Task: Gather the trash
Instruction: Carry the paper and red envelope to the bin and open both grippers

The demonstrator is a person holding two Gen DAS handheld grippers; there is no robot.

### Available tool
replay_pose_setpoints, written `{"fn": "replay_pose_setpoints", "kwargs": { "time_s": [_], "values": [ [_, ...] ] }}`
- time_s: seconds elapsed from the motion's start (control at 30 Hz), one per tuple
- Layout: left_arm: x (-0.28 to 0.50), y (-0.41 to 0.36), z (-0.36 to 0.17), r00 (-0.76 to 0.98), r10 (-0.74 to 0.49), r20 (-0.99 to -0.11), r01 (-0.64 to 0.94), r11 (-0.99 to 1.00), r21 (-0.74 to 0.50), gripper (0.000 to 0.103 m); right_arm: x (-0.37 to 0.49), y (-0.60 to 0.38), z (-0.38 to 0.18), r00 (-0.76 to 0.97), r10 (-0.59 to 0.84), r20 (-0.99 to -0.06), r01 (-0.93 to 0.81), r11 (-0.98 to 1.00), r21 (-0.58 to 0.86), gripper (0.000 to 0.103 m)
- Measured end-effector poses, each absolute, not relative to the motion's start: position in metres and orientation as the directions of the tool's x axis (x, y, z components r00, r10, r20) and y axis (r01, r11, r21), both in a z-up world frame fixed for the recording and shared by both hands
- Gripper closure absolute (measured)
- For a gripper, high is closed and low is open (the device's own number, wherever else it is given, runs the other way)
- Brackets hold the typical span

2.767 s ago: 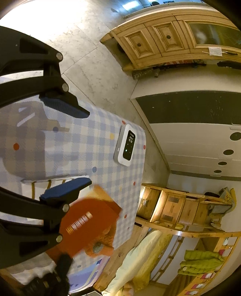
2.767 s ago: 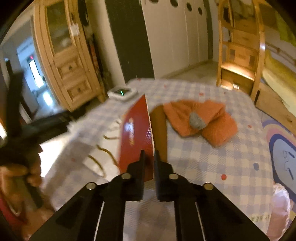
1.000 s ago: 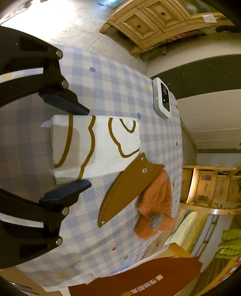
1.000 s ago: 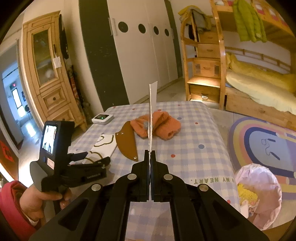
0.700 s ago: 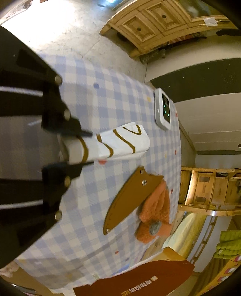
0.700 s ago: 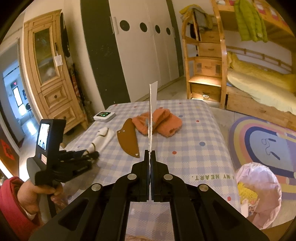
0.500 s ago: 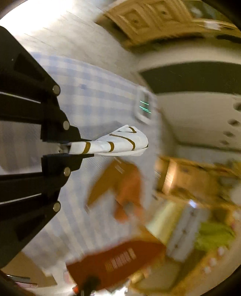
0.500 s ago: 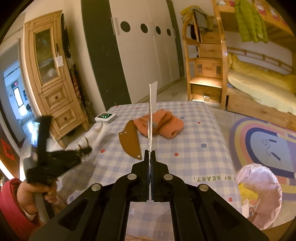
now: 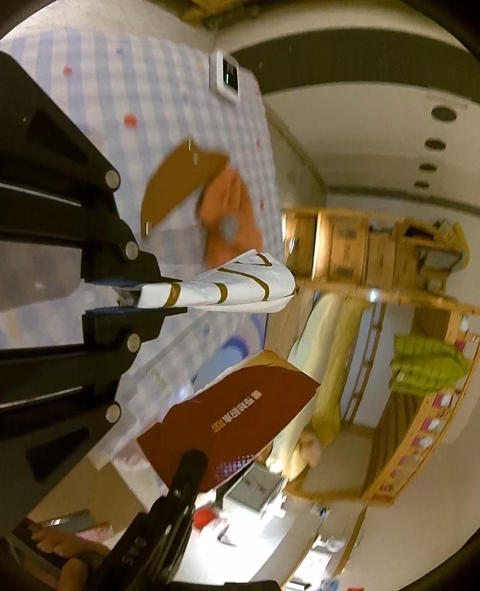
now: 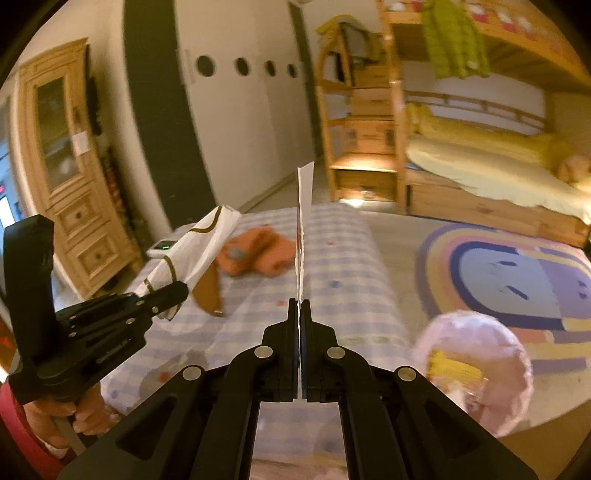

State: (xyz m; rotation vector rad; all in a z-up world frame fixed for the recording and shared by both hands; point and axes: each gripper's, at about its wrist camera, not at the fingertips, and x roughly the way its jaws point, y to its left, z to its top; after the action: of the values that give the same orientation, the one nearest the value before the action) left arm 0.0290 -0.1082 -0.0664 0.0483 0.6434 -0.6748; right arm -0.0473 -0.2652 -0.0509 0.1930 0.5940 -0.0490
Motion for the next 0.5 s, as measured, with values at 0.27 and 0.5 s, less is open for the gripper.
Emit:
{"fn": "replay_pose_setpoints", "kwargs": {
  "time_s": [0.27, 0.5],
  "values": [
    [0.000, -0.197, -0.056, 0.408, -0.721, -0.560, 0.732, 0.625, -0.271, 0.097, -0.086, -0.324, -0.060, 0.804, -0.123, -0.581, 0.265, 0.950, 0.165, 0.102],
    [-0.015, -0.281, -0.072, 0.351, -0.715, -0.604, 0.785, 0.577, -0.227, 0.096, -0.113, -0.377, -0.076, 0.752, -0.233, -0.617, 0.407, 0.900, 0.157, 0.102]
  ]
}}
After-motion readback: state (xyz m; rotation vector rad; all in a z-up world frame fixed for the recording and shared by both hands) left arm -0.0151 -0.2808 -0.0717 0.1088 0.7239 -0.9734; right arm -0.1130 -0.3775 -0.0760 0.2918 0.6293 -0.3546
